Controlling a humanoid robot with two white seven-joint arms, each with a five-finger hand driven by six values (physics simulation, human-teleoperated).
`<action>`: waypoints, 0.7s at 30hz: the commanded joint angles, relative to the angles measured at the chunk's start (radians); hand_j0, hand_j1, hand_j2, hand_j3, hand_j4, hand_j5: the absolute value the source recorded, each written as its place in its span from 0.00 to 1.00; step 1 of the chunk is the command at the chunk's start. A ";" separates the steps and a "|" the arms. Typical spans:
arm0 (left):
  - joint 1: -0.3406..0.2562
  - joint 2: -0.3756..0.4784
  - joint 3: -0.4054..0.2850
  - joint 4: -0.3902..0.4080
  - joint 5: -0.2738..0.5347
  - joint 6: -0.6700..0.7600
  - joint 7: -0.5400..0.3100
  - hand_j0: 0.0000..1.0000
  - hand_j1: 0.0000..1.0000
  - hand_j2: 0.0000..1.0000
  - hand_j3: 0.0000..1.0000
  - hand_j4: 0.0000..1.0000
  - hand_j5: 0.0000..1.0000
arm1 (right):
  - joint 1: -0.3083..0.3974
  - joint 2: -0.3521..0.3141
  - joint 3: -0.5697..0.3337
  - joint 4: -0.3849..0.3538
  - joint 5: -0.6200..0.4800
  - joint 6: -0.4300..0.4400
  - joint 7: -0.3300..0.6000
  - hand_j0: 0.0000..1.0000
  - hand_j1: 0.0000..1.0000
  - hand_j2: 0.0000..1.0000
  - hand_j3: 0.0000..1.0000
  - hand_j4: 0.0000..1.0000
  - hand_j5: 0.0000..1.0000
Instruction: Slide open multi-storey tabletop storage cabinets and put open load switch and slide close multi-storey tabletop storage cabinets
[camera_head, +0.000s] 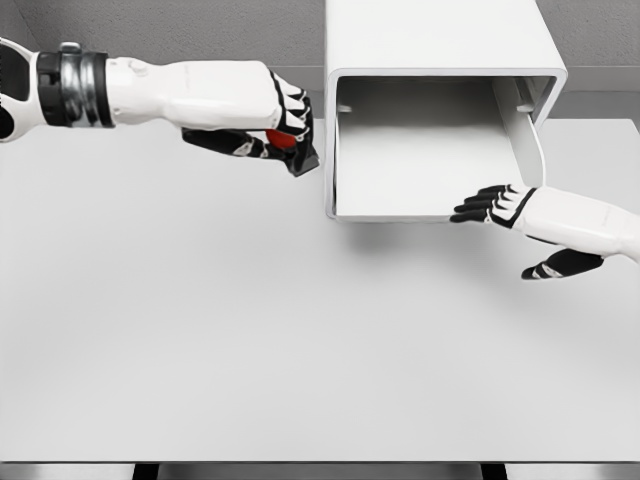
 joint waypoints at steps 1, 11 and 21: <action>-0.002 -0.023 0.001 0.001 0.006 0.002 0.001 0.42 0.42 0.42 0.42 0.42 0.42 | 0.000 -0.022 -0.001 -0.003 -0.007 0.002 -0.040 1.00 1.00 1.00 1.00 1.00 1.00; -0.035 -0.136 -0.002 0.055 -0.009 0.002 -0.001 0.42 0.42 0.42 0.42 0.42 0.42 | -0.003 0.027 -0.021 0.003 -0.004 0.002 -0.015 1.00 1.00 1.00 1.00 1.00 1.00; -0.058 -0.257 -0.046 0.142 -0.050 0.002 -0.001 0.42 0.42 0.42 0.42 0.42 0.42 | -0.002 0.051 -0.037 0.003 -0.003 0.002 -0.034 1.00 1.00 1.00 1.00 1.00 1.00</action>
